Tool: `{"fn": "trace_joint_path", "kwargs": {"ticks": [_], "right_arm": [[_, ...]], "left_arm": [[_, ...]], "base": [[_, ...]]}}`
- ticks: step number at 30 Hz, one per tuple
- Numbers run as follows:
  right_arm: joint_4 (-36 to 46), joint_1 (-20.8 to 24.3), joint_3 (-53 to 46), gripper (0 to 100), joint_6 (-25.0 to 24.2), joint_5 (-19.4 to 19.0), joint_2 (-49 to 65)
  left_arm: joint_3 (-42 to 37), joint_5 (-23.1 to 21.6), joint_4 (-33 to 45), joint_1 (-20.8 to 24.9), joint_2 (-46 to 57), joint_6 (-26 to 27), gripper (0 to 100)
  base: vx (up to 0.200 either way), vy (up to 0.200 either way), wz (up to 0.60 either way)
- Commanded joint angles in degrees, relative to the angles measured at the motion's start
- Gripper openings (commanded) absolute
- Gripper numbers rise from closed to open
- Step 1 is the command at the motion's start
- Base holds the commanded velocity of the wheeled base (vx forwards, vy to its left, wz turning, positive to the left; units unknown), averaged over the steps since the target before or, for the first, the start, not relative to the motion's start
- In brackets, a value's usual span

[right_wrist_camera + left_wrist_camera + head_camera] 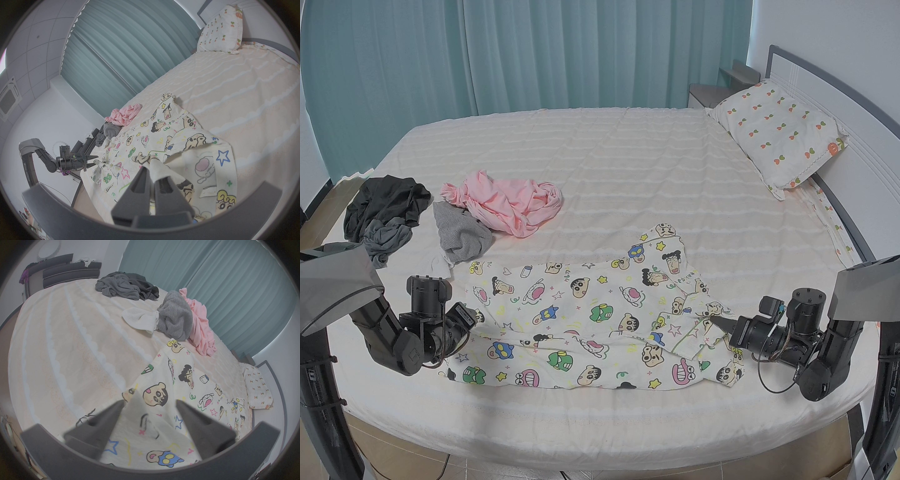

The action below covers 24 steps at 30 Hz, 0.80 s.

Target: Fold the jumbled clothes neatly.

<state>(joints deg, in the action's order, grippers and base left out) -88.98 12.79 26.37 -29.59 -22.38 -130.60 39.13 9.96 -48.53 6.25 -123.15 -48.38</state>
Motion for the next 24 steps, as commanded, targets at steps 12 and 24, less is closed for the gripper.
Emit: {"fn": "trace_joint_path", "kwargs": {"ticks": [12, 24], "right_arm": [[-0.3, -0.1, 3.0, 0, -4.2, -0.1, -2.2], [-0.5, -6.6, 3.3, 100, -6.6, 0.8, -0.6]], "left_arm": [[-14.3, -8.5, -0.2, -3.9, 19.5, -0.7, 100], [-21.9, -28.4, -1.3, -6.9, 19.5, -9.4, 100]], "base": [[0.0, 0.0, 0.0], [0.0, 0.0, 0.0]]}}
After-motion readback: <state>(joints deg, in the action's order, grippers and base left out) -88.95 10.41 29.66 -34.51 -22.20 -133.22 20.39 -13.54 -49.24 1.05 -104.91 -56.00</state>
